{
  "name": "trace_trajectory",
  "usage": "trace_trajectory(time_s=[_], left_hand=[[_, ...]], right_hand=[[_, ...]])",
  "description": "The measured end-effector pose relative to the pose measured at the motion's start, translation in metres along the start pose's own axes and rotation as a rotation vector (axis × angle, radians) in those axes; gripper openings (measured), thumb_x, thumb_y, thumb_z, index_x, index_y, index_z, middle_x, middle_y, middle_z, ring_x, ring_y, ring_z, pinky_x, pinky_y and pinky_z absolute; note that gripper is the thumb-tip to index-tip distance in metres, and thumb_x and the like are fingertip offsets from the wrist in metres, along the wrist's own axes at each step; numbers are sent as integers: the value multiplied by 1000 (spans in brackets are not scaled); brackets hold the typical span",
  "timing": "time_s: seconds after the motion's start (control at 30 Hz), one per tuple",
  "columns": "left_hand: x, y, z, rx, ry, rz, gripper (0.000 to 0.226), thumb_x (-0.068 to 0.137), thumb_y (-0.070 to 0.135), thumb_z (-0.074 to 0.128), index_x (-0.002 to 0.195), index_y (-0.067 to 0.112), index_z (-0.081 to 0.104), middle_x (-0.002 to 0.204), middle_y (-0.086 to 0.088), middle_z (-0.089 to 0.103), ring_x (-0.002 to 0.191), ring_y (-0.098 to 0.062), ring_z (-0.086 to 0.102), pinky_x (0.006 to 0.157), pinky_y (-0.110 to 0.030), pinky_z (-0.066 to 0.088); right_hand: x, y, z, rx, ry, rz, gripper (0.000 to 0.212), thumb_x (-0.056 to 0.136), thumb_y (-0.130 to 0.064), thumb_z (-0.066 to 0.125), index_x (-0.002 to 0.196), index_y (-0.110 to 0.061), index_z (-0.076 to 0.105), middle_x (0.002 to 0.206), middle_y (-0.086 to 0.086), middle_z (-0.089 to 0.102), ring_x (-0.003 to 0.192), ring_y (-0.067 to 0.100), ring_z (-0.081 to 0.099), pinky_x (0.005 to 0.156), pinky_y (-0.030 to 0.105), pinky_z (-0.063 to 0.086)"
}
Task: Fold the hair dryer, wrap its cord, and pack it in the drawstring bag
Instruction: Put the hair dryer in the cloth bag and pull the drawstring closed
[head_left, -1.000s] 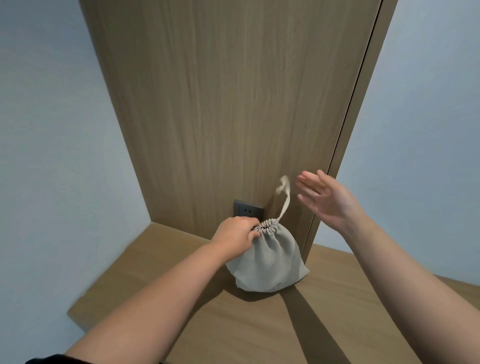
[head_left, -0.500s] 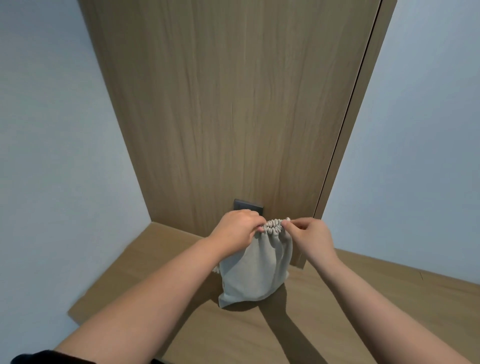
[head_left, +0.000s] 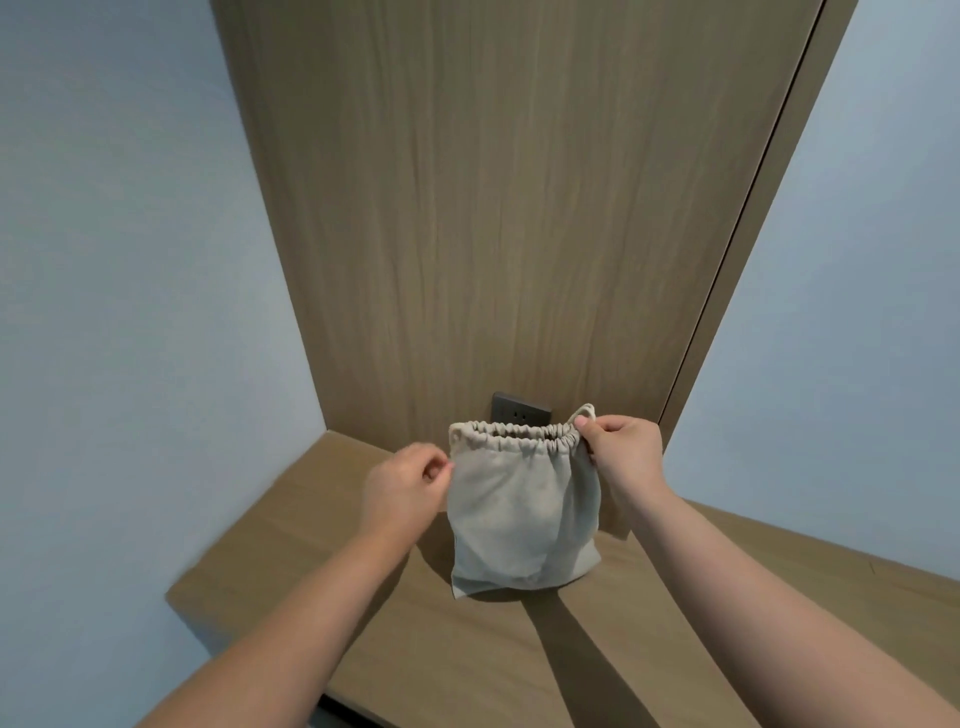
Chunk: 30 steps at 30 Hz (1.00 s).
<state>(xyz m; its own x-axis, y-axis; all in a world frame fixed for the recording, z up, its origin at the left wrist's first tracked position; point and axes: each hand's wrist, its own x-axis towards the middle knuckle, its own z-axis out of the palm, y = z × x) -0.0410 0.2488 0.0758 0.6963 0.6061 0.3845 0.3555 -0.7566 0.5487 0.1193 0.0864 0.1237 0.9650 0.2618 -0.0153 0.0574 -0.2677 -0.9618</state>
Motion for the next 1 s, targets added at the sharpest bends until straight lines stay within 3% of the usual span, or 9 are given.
trace_trajectory(time_s=[0.1, 0.17, 0.3, 0.43, 0.53, 0.67, 0.8, 0.87, 1.0], left_hand=[[-10, -4, 6, -59, -110, -57, 29, 92, 28, 58, 119, 22, 63, 113, 10, 62, 104, -9, 57, 88, -30, 50], [-10, 0, 8, -213, -143, -174, 36, 94, 29, 54, 129, 19, 56, 121, 8, 59, 111, -11, 55, 95, -34, 48], [-3, 13, 11, -546, -277, -330, 31, 99, 32, 44, 104, 11, 65, 102, -8, 68, 99, -24, 62, 81, -31, 46], [8, 31, 13, -806, -172, -445, 28, 99, 32, 43, 108, 23, 69, 110, 0, 66, 107, -13, 59, 95, -32, 46], [14, 42, 14, -823, -19, -493, 30, 101, 25, 42, 96, 22, 71, 104, -3, 69, 99, -13, 62, 89, -28, 49], [26, 49, 7, -843, 30, -477, 36, 102, 23, 40, 91, 12, 72, 94, -5, 74, 91, -12, 66, 88, -28, 50], [40, 49, 0, -814, 152, -520, 38, 100, 24, 44, 72, 17, 68, 79, -9, 71, 80, -24, 67, 80, -37, 53], [46, 48, -6, -935, 182, -593, 37, 101, 20, 42, 72, 12, 62, 67, -7, 68, 65, -18, 68, 68, -31, 57], [57, 41, -11, -1017, 118, -676, 35, 103, 19, 36, 78, 2, 54, 67, -13, 63, 44, -9, 64, 48, -18, 52]], right_hand=[[1, 4, 1, -4, -45, -12, 34, 84, -19, 67, 70, 12, 66, 59, 10, 49, 59, 18, 39, 59, 29, 37], [-1, 4, 1, -9, -77, -32, 37, 85, -18, 67, 69, 15, 63, 59, 10, 46, 58, 18, 36, 56, 27, 36], [-3, 5, 1, -6, -117, -46, 37, 86, -20, 67, 70, 14, 65, 59, 13, 49, 58, 20, 38, 57, 29, 37], [-3, 6, 0, 8, -138, -26, 35, 86, -22, 66, 77, 12, 68, 64, 17, 55, 63, 22, 44, 61, 32, 42], [-3, 4, -4, 15, -163, -66, 33, 87, -22, 64, 78, 8, 71, 69, 30, 58, 65, 20, 46, 63, 31, 42], [-7, -7, -16, 137, -224, -92, 24, 91, -15, 58, 78, -12, 77, 80, -1, 75, 68, 2, 61, 65, 16, 48], [-3, -13, -24, 403, -250, 7, 26, 94, -10, 51, 80, -3, 72, 85, 7, 75, 77, 11, 69, 72, 22, 54], [4, -19, -32, 523, -214, 84, 27, 95, -8, 49, 78, -1, 68, 78, 11, 74, 75, 19, 71, 71, 27, 58], [11, -21, -48, 621, -144, 176, 27, 96, -6, 47, 74, 1, 61, 54, 6, 70, 50, 15, 69, 53, 20, 58]])
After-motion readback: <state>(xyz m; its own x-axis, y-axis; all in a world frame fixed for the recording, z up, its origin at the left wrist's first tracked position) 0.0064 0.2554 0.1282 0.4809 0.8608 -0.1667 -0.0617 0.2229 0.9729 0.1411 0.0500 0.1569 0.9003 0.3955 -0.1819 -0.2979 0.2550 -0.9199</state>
